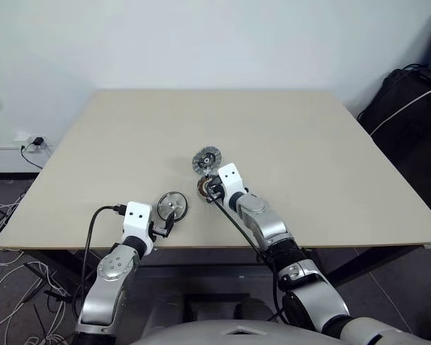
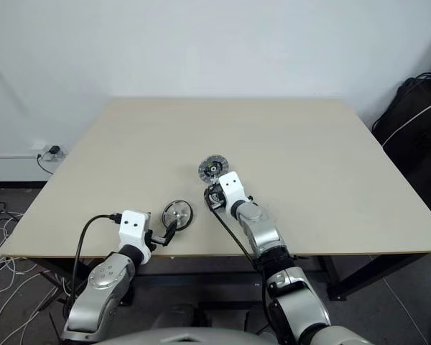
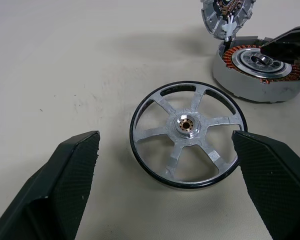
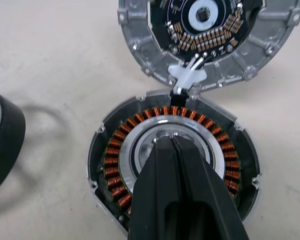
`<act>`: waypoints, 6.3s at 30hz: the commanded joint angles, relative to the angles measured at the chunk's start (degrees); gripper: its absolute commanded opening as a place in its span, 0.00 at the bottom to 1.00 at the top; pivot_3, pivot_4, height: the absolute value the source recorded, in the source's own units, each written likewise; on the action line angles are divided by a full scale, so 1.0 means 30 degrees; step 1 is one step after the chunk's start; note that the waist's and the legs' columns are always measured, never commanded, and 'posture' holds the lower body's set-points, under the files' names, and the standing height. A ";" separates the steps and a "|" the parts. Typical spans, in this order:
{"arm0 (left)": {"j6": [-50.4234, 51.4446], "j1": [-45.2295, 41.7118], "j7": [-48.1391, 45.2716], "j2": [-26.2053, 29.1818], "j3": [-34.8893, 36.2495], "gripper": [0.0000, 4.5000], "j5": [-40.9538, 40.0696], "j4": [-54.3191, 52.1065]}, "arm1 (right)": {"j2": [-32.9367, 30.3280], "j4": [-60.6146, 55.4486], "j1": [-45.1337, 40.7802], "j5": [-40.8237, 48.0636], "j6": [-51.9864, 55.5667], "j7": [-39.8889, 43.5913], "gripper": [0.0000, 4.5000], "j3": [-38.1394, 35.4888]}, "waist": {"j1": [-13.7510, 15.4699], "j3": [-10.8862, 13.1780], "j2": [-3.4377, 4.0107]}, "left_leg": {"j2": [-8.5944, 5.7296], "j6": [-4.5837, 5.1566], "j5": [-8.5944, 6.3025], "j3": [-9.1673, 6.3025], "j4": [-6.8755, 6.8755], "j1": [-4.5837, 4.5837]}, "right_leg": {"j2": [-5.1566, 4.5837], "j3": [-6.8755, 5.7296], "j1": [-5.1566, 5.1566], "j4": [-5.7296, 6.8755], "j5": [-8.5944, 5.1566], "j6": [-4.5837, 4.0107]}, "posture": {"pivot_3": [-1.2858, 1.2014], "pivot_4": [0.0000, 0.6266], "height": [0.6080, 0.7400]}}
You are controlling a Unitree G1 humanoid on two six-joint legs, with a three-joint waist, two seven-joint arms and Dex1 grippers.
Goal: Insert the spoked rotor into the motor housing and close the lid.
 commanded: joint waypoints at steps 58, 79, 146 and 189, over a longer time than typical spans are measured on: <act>-0.0424 0.0370 0.0307 -0.0488 0.0391 1.00 -0.0093 -0.0547 | 0.0664 0.0872 -0.1158 -0.1268 -0.0895 0.0073 0.01 0.0874 | -0.0016 -0.0001 -0.0001 | -0.0004 -0.0027 0.0017 0.0000 -0.0070 0.0008 | 0.0001 0.0001 -0.0014 -0.0020 -0.0005 -0.0010 | 0.52 0.00 1.00; -0.0390 0.0343 0.0185 -0.0493 0.0338 1.00 -0.0070 -0.0481 | 0.0120 0.0861 -0.1038 -0.2097 -0.1072 -0.1332 0.01 0.0460 | -0.0035 -0.0001 -0.0002 | -0.0004 -0.0043 0.0027 0.0001 -0.0098 0.0025 | 0.0007 0.0001 -0.0015 -0.0020 -0.0012 -0.0022 | 0.52 0.00 1.00; 0.3873 -0.4606 0.1979 -0.4358 0.3662 1.00 -0.5286 0.4286 | -0.2839 -1.2196 0.5558 0.0222 0.1444 0.1688 0.01 0.0044 | 0.0324 0.0033 -0.0096 | -0.0008 0.0017 0.0007 -0.0027 0.0104 -0.0041 | 0.0076 -0.0036 0.0033 -0.0029 0.0022 0.0038 | 0.52 0.00 1.00; 0.7833 -0.4819 0.4547 -0.7128 0.6131 0.10 -1.7149 0.4603 | -0.3711 -1.3194 0.6316 0.0720 0.2079 0.1836 0.00 0.0524 | 0.0318 0.0019 -0.0144 | -0.0002 0.0023 0.0000 -0.0043 0.0110 0.0014 | -0.0004 -0.0042 0.0108 -0.0049 0.0029 0.0020 | 0.52 0.00 1.00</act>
